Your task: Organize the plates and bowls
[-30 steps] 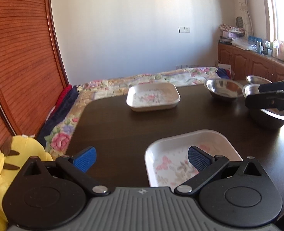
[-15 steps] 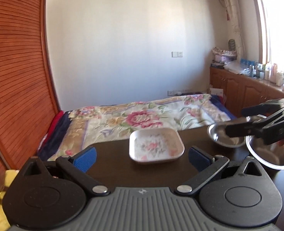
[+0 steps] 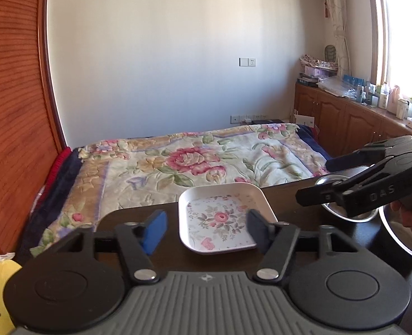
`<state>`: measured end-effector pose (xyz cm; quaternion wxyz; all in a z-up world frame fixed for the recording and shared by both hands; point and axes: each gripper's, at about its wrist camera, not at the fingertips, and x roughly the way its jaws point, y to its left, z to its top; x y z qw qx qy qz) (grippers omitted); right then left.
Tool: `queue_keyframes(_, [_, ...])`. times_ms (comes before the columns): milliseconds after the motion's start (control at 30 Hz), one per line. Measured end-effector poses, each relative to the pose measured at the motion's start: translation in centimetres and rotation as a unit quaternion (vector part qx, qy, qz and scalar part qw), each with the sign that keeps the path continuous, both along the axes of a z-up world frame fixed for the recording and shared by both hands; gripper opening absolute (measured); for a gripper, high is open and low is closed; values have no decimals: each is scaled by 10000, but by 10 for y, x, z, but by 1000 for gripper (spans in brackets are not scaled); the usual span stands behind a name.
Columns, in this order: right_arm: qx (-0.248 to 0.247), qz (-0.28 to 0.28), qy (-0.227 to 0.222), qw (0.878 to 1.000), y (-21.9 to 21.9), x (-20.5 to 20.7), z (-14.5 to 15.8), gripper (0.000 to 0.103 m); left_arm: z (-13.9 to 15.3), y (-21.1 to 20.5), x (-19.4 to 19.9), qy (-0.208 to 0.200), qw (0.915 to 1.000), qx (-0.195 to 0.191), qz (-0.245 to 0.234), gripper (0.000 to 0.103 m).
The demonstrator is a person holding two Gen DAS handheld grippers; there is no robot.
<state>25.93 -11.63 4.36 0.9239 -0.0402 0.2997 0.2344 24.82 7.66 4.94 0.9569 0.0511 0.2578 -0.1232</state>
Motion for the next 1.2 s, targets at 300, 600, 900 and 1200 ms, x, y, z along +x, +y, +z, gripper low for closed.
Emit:
queue_keyframes(300, [-309,-135,622,9975,13,44,-24,43,-30,9,52,360,9990,-106,229,15])
queue_keyframes(600, [-464,-332,1060,9927,19,79,-45,39,-62,18,93,805,9958,-267,352,9])
queue_keyframes(900, [-485,-409,1290,9896,20,96,-57,28,-75,22,113,856,9952,-322,354,4])
queue_keyframes(1200, [-495,-396,1394,9882,22,102,-65,28,-84,19,122,978,9941,-262,395,22])
